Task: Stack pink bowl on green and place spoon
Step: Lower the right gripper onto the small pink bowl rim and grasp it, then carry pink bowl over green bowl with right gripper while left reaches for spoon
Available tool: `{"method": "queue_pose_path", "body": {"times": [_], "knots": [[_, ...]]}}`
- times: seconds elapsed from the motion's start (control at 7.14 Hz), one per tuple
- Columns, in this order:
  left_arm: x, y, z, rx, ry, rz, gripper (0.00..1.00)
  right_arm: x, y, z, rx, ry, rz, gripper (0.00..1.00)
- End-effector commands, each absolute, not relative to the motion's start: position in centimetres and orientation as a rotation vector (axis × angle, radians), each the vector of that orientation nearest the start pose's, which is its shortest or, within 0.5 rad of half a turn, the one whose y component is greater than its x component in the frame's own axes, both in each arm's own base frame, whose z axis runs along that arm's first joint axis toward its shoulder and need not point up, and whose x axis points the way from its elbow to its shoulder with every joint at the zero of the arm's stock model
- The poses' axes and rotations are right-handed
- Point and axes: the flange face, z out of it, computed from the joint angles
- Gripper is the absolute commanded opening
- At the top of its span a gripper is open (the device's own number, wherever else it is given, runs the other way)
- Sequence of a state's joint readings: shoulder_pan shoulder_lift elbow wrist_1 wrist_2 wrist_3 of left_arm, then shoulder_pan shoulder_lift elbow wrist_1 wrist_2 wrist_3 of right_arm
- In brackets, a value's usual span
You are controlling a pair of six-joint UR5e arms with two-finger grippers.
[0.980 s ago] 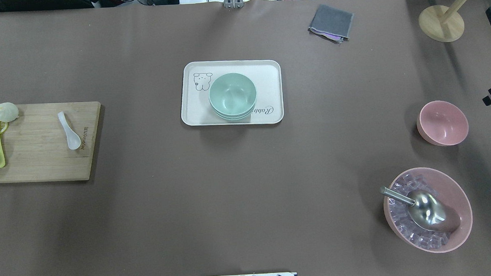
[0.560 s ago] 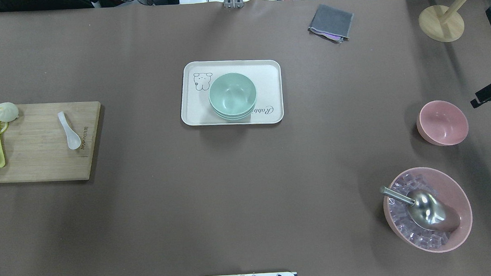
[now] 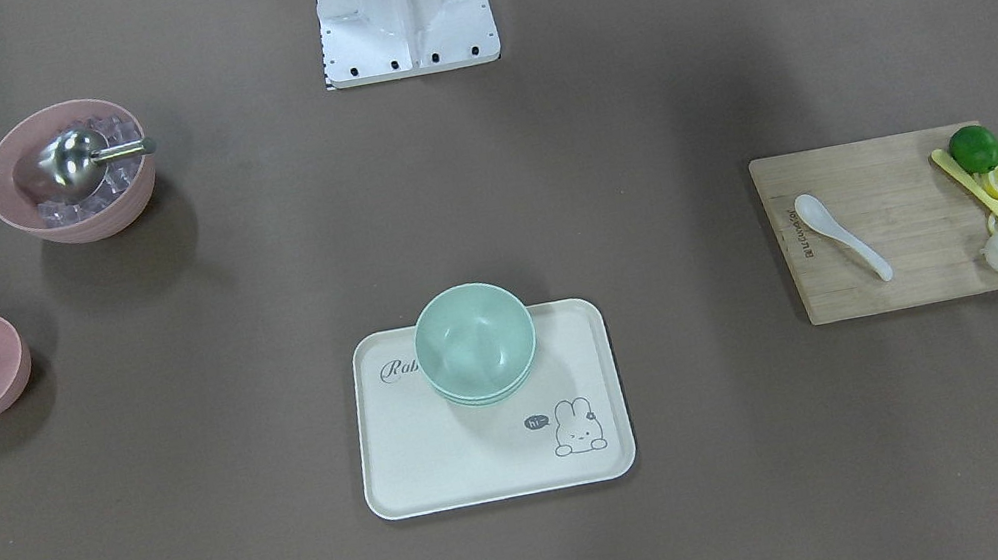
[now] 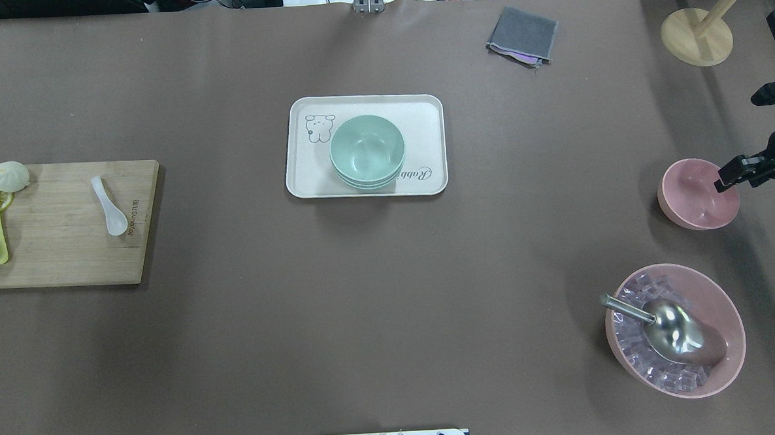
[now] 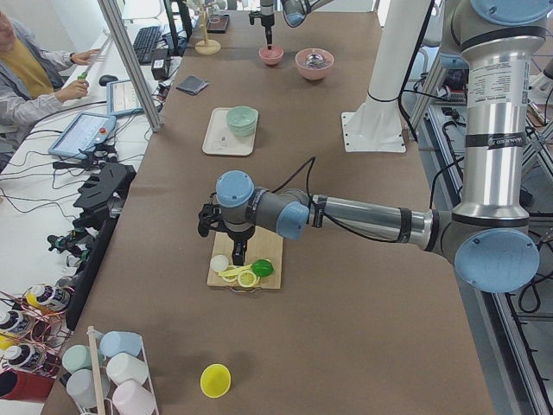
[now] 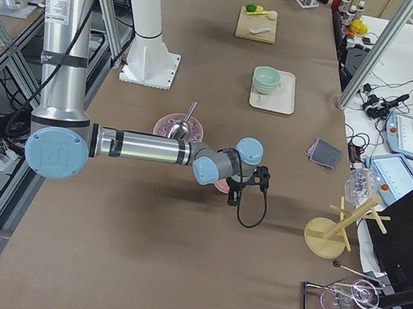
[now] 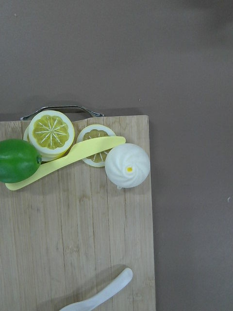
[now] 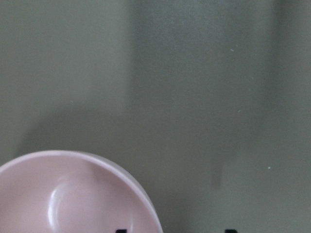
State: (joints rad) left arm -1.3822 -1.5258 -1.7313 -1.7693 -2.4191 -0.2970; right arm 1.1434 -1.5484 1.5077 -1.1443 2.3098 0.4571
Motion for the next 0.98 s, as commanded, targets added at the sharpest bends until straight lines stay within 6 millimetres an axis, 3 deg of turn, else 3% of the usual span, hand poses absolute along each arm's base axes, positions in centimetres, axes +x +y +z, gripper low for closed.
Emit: {"method": "queue_pose_path", "body": {"times": [0.0,0.28,0.42,0.56,0.84], "knots": [[3.4,-48.8,57.4,0.082,0.887,0.030,0.98,-16.1,-49.9,63.6,-0.003,-0.817,-0.087,0.00],[3.9,-48.7,57.5,0.074,0.888,0.036,0.98,-16.4,-50.0,62.8,-0.001,-0.827,-0.081,0.00],[4.9,-48.8,57.9,0.058,0.888,0.054,0.98,-16.9,-50.7,59.7,0.022,-0.865,-0.069,0.00],[6.4,-50.4,57.1,0.041,0.876,0.015,0.97,-17.6,-51.8,55.6,0.035,-0.907,-0.033,0.00],[13.5,-53.2,54.1,0.007,0.791,-0.087,0.97,-21.5,-55.6,46.4,-0.010,-1.025,0.093,0.00]]}}
